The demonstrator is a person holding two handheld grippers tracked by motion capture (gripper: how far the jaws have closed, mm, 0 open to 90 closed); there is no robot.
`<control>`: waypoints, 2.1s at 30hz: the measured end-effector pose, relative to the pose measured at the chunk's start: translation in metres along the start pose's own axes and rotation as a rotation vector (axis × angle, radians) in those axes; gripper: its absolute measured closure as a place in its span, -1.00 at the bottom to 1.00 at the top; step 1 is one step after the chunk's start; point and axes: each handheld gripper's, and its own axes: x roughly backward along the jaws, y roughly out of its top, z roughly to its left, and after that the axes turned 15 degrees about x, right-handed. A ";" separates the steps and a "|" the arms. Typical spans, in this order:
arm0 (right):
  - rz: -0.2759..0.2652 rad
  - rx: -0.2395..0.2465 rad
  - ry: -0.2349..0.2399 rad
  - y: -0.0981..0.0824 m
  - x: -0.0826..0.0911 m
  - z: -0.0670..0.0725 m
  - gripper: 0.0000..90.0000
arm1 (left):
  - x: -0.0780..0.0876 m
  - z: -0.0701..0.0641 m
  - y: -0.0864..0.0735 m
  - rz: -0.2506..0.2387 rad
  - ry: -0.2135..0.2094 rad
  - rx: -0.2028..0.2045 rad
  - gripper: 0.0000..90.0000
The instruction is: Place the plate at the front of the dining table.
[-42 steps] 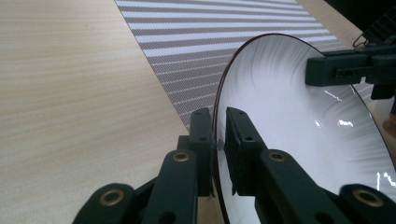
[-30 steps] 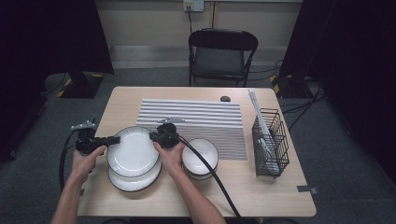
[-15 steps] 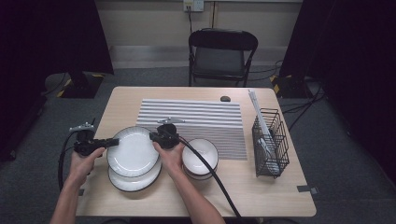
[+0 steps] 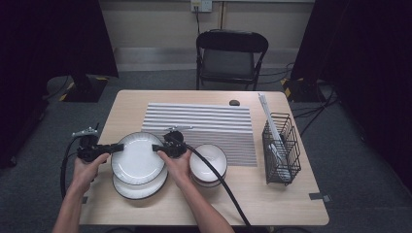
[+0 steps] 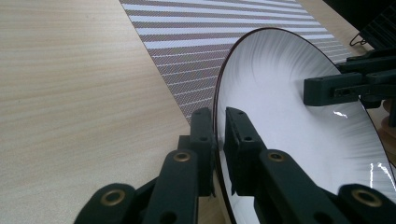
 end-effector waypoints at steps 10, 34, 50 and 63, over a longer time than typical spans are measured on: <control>-0.051 -0.002 -0.015 0.003 0.004 -0.001 0.71 | 0.001 0.001 0.003 -0.014 -0.003 0.002 0.84; -0.069 0.000 -0.049 0.005 0.004 -0.005 0.81 | 0.000 0.002 -0.001 -0.001 -0.003 0.022 0.78; -0.092 -0.008 -0.058 0.010 0.003 -0.004 0.83 | 0.003 0.004 0.005 -0.048 -0.005 0.023 0.85; -0.085 -0.001 -0.065 0.008 0.003 -0.004 0.86 | 0.002 0.004 0.003 -0.029 0.006 0.027 0.81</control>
